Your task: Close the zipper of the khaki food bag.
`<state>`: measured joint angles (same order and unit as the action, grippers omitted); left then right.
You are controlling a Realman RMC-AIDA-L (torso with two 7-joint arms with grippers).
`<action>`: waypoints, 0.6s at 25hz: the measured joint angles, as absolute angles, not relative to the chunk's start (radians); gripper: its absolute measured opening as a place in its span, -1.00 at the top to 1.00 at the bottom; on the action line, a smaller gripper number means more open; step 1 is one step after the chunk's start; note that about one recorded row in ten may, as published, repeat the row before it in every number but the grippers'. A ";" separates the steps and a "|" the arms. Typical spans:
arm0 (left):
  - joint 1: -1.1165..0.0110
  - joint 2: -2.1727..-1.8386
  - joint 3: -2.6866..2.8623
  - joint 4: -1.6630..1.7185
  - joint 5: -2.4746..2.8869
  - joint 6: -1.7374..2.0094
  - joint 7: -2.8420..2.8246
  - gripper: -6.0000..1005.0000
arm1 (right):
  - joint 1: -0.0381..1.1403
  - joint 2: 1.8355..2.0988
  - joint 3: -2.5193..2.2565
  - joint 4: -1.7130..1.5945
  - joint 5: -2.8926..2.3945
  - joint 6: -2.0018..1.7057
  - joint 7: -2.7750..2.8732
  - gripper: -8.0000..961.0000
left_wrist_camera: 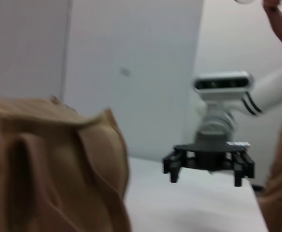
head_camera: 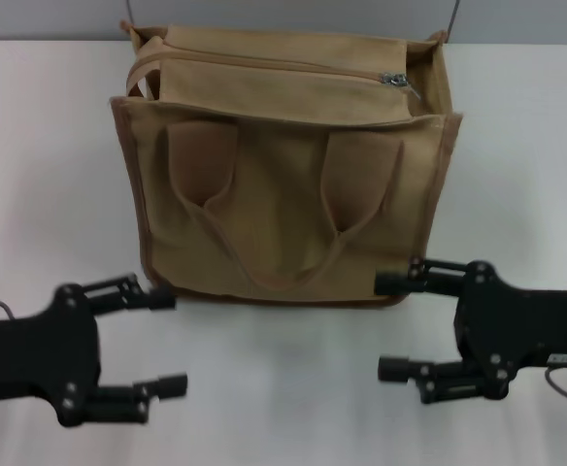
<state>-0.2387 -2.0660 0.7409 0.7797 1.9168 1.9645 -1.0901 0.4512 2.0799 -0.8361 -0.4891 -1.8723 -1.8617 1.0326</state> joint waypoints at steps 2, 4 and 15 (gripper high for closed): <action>-0.252 -2.066 0.759 0.780 1.941 1.962 -1.090 -0.66 | 0.478 2.079 -0.836 -0.489 -1.930 -1.856 1.063 -0.70; -0.260 -2.067 0.764 0.780 1.948 1.961 -1.087 -0.66 | 0.497 2.082 -0.839 -0.484 -1.976 -1.831 1.083 -0.70; -0.272 -2.068 0.810 0.738 1.958 1.962 -1.009 -0.66 | 0.502 2.088 -0.892 -0.468 -1.974 -1.794 1.010 -0.70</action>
